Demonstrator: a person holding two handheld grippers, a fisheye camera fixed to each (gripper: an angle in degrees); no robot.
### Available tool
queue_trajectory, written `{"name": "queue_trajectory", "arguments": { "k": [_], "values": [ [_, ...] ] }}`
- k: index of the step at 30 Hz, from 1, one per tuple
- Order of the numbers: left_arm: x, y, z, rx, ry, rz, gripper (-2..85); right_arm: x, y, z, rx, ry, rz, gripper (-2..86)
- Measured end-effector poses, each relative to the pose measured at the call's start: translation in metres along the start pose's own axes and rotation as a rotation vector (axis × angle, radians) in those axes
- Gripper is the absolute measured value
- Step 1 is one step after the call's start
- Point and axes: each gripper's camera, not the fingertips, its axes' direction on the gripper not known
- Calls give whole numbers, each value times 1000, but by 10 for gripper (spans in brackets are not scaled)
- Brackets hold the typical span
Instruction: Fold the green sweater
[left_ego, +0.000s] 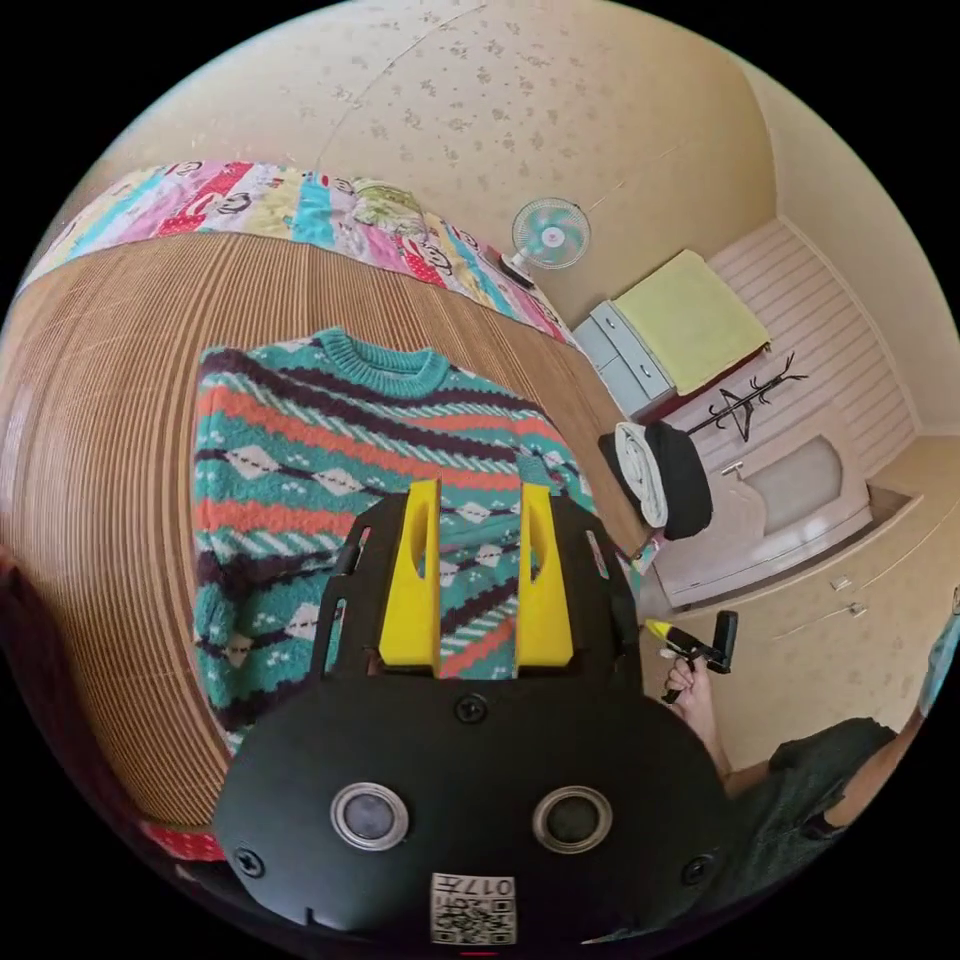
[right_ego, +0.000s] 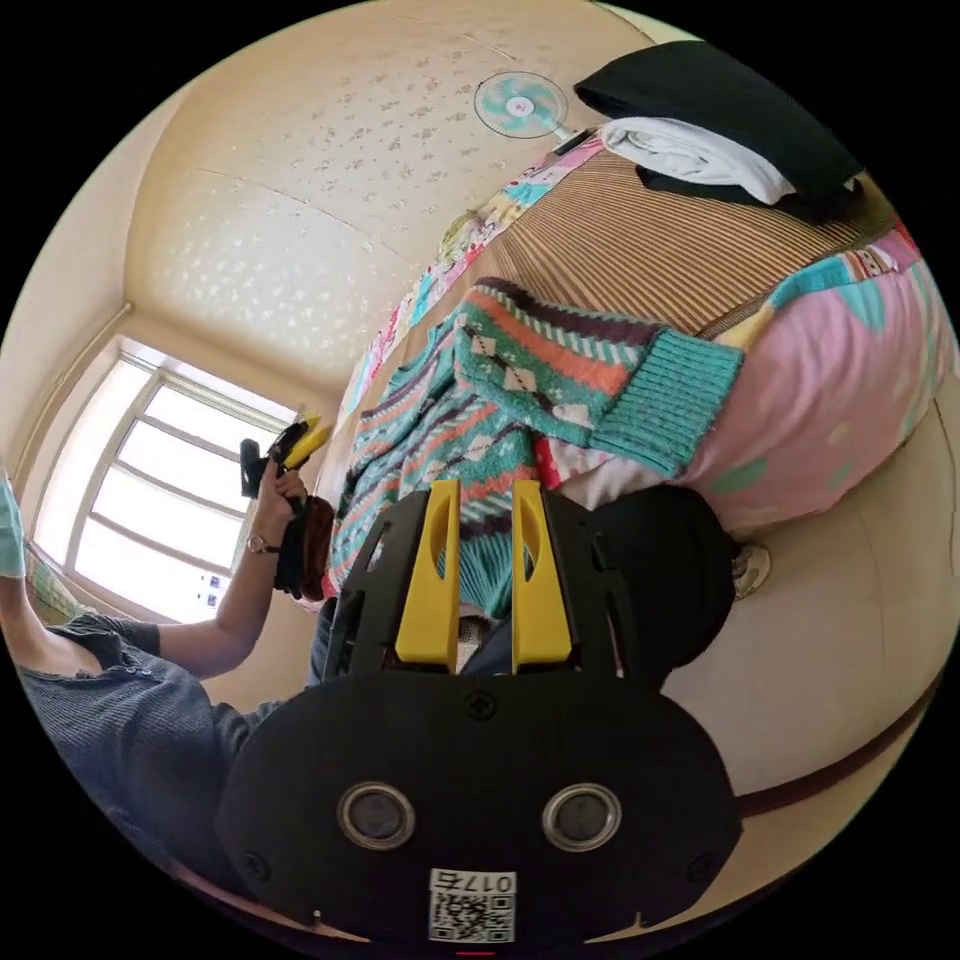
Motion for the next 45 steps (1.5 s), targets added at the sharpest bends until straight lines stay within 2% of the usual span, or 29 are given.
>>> {"name": "queue_trajectory", "arguments": {
  "k": [3, 6, 8, 9, 12, 16, 18, 20, 21, 24, 28, 32, 33, 34, 35, 39, 41, 44, 45],
  "values": [
    [-28, 9, -9, 36, -227, -53, 115, -29, -27, 37, -54, 0, -90, 92],
    [-55, 21, 8, 18, -428, -103, 113, -52, -65, 78, -78, -21, -89, 106],
    [-72, 30, 27, -46, -404, -137, 115, -70, -93, 104, -98, 20, -85, 119],
    [-82, 40, 37, -64, -368, -172, 116, -83, -109, 120, -85, 108, -86, 127],
    [-98, 68, 36, 32, -270, -210, 110, -98, -145, 163, -67, 352, -67, 135],
    [-112, 80, 38, 34, -170, -213, 79, -95, -181, 211, -77, 601, -81, 129],
    [-112, 92, 37, 67, -165, -204, 74, -89, -195, 232, -171, 559, -86, 118],
    [-113, 100, 36, 90, -154, -202, 72, -94, -204, 241, -219, 604, -91, 96],
    [-114, 106, 33, 112, -144, -204, 70, -109, -208, 236, -183, 649, -147, 67],
    [-102, 121, 25, 182, -189, -173, 57, -160, -217, 202, -16, 549, -311, 42],
    [-88, 138, 14, 263, -222, -135, 51, -206, -228, 176, 165, 640, -458, 35],
    [-89, 154, 3, 333, -196, -152, 33, -157, -243, 198, 163, 698, -348, 34],
    [-89, 159, 0, 354, -216, -183, 13, -123, -249, 215, 106, 761, -257, 35],
    [-90, 161, -1, 358, -207, -181, 3, -89, -254, 237, -43, 811, -189, 36],
    [-90, 161, -1, 352, -180, -170, -2, -75, -255, 245, -113, 806, -170, 36],
    [-87, 158, 4, 305, -154, -131, -8, -85, -244, 232, -67, 840, -267, 45],
    [-85, 155, 8, 274, -152, -115, -7, -98, -233, 206, -8, 786, -295, 57],
    [-83, 149, 16, 222, -175, -126, -9, -99, -191, 138, 111, 579, -245, 80],
    [-81, 148, 18, 208, -184, -125, -10, -85, -171, 108, 111, 443, -172, 87]
  ]
}}
